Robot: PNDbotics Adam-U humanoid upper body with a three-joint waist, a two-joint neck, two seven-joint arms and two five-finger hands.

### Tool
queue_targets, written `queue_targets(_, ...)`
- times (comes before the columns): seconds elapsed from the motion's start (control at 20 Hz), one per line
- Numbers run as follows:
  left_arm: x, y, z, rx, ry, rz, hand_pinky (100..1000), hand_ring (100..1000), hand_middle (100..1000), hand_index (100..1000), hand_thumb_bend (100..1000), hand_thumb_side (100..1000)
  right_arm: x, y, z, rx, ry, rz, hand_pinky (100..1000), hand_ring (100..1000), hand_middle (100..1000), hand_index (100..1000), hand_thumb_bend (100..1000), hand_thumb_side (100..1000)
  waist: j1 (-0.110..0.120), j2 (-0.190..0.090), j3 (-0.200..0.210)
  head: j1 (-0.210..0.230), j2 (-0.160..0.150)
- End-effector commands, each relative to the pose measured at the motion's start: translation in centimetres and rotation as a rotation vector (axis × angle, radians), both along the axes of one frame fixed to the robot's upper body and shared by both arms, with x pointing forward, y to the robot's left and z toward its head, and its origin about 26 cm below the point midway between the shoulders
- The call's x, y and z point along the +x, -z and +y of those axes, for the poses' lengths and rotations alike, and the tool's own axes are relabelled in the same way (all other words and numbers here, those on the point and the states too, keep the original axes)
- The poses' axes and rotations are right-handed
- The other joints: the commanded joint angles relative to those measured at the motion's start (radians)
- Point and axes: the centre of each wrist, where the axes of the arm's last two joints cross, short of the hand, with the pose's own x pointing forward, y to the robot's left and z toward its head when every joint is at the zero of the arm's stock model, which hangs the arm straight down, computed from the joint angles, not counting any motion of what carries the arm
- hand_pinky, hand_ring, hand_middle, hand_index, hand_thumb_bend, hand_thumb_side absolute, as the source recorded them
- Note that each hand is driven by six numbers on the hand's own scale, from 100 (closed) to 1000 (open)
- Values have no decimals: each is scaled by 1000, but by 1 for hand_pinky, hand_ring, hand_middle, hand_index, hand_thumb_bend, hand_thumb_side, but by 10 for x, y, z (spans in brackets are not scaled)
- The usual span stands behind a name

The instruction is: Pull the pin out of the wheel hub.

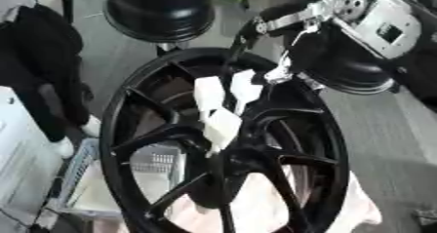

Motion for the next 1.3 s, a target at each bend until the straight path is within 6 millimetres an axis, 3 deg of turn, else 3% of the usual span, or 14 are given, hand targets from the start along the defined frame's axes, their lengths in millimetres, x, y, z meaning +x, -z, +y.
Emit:
queue_targets(0.05, -1, -10, 2, 23, -3, -32, 770, 957, 752, 812, 114, 691, -1, -11, -6, -20, -7, -36, 899, 902, 840, 907, 283, 470, 7, -15, 1, -6, 7)
queue_targets(0.8, 0, -12, 2, 17, -5, -40, 771, 955, 751, 812, 117, 692, 3, 7, -10, -39, -8, -5, 896, 898, 833, 906, 271, 495, 4, -7, 9, -25, 31)
queue_targets(1.3, 0, -13, 1, 14, -2, -47, 771, 956, 749, 812, 118, 695, 6, 17, -14, -31, 6, 20, 893, 891, 820, 904, 249, 502, -1, 8, 19, -48, 26)
